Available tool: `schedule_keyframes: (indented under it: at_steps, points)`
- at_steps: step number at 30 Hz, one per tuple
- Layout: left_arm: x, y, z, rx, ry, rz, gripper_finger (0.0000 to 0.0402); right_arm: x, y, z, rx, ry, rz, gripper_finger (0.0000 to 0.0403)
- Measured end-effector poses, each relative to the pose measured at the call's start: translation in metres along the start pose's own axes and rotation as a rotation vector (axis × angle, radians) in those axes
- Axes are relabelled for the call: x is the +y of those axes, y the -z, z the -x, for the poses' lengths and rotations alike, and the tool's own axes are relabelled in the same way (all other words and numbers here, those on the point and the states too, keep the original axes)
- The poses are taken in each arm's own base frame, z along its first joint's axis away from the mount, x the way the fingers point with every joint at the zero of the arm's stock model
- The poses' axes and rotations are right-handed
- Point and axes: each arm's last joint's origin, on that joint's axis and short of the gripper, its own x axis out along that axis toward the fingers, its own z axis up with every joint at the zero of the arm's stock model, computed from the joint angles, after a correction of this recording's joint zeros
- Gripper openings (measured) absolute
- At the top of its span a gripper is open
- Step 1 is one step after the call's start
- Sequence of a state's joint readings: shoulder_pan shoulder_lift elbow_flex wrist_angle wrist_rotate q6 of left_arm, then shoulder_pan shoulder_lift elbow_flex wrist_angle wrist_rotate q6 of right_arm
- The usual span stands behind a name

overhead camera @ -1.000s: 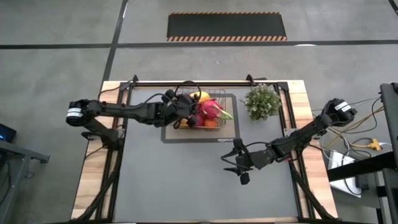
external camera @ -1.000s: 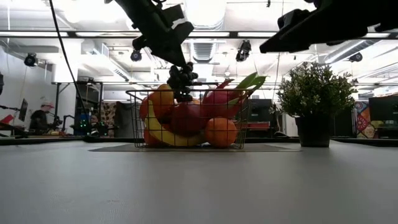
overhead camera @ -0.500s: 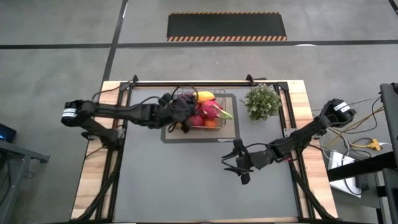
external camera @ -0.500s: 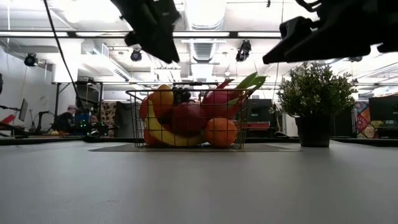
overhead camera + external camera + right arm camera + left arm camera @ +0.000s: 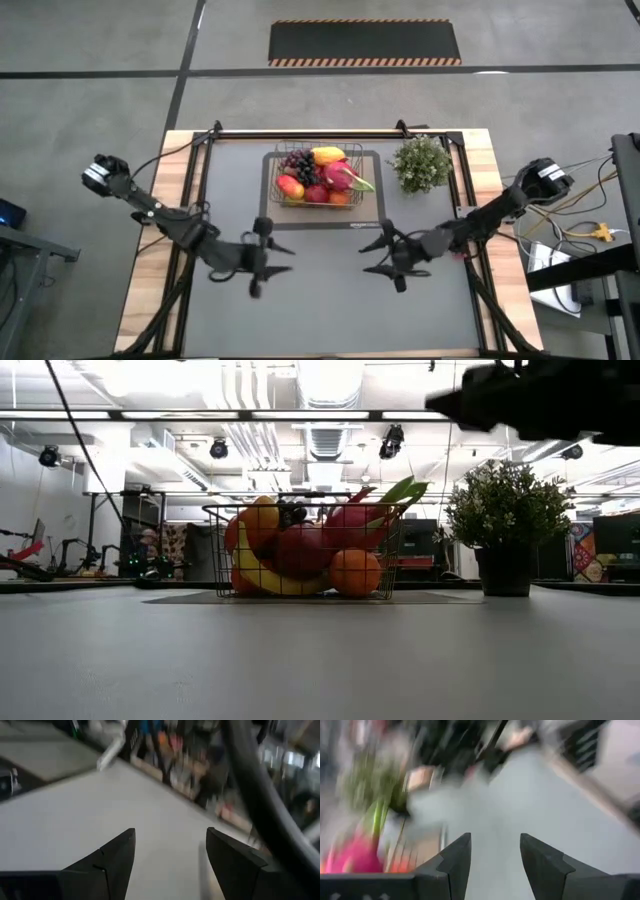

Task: Build produce basket
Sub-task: Return to Home Position

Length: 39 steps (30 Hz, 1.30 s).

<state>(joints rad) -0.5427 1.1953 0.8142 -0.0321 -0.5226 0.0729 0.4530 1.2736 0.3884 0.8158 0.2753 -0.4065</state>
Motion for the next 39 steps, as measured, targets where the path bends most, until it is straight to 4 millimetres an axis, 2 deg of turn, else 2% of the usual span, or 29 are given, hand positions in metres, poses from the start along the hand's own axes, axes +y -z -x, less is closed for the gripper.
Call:
schedule_keyframes:
  at_steps: [2, 4, 8, 11, 16, 20, 26, 33, 39]
  points:
    - [0.0, 0.005, 0.005, -0.175, 0.062, -0.094, 0.0152, -0.012, 0.002, 0.002, -0.113, -0.012, 0.045, 0.0228]
    - [0.01, 0.015, 0.009, -0.292, 0.074, -0.154, 0.0152, -0.027, 0.005, 0.003, -0.193, -0.016, 0.059, 0.0227]
    - [0.041, 0.032, 0.029, -0.341, -0.017, -0.108, 0.0152, -0.06, 0.013, 0.008, -0.192, 0.092, -0.001, 0.0218]
    - [0.058, 0.046, 0.049, -0.348, -0.057, -0.017, 0.0152, -0.073, 0.016, 0.018, -0.193, 0.147, 0.004, 0.0207]
    - [0.066, 0.073, 0.078, -0.389, -0.063, 0.064, 0.0152, -0.079, 0.021, 0.046, -0.211, 0.215, 0.025, 0.0188]
    - [0.066, 0.096, 0.089, -0.434, -0.069, 0.093, 0.0152, -0.076, 0.03, 0.068, -0.237, 0.246, 0.005, 0.0178]
    - [0.064, 0.127, 0.095, -0.487, -0.094, 0.107, 0.0152, -0.067, 0.041, 0.096, -0.296, 0.284, -0.015, 0.0174]
    - [0.059, 0.155, 0.094, -0.539, -0.108, 0.141, 0.0152, -0.07, 0.036, 0.11, -0.304, 0.345, -0.04, 0.0173]
    - [0.057, 0.159, 0.088, -0.469, -0.089, 0.155, 0.0152, -0.076, 0.023, 0.134, -0.413, 0.496, -0.021, 0.0173]
